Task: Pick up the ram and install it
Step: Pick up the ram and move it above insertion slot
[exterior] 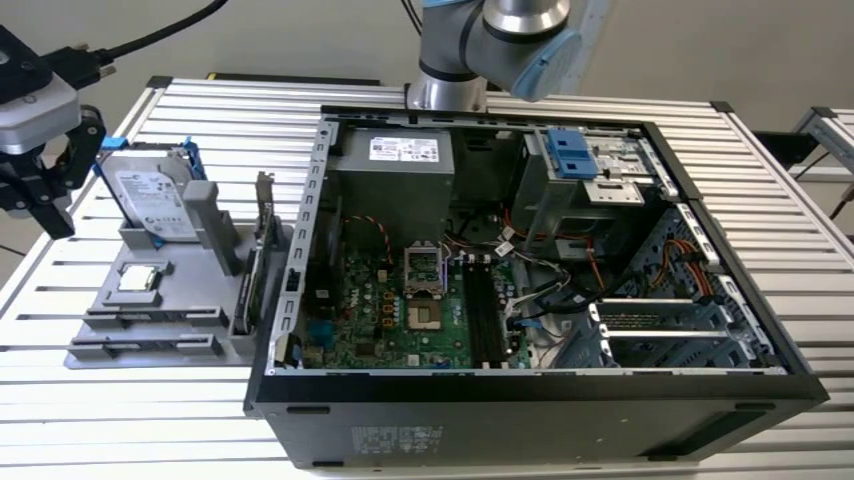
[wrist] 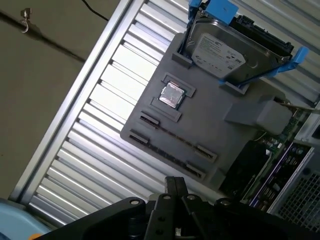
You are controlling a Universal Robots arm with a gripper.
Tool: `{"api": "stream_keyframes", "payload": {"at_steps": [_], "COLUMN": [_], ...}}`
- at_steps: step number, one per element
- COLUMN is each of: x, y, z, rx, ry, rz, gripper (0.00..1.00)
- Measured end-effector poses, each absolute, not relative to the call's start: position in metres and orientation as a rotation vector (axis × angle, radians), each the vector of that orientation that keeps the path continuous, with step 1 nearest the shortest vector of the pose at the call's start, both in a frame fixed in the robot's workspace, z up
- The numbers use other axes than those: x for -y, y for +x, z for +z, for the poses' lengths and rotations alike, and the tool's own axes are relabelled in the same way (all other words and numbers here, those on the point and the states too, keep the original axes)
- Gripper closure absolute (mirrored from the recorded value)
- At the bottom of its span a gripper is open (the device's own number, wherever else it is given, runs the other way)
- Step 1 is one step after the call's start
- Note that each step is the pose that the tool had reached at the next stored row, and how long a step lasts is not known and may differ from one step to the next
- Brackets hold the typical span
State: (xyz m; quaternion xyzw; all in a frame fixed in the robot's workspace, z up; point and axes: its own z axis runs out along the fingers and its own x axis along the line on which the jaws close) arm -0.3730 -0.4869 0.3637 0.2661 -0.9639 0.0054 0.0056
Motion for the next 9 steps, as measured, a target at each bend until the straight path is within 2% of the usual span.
{"api": "stream_keyframes", "payload": {"at_steps": [9], "x": [0.4869], "y": [-0.3730], "z": [0.3637], "rx": [3.002], "ry": [0.889], "rz": [0.017], "gripper": [1.00]}}
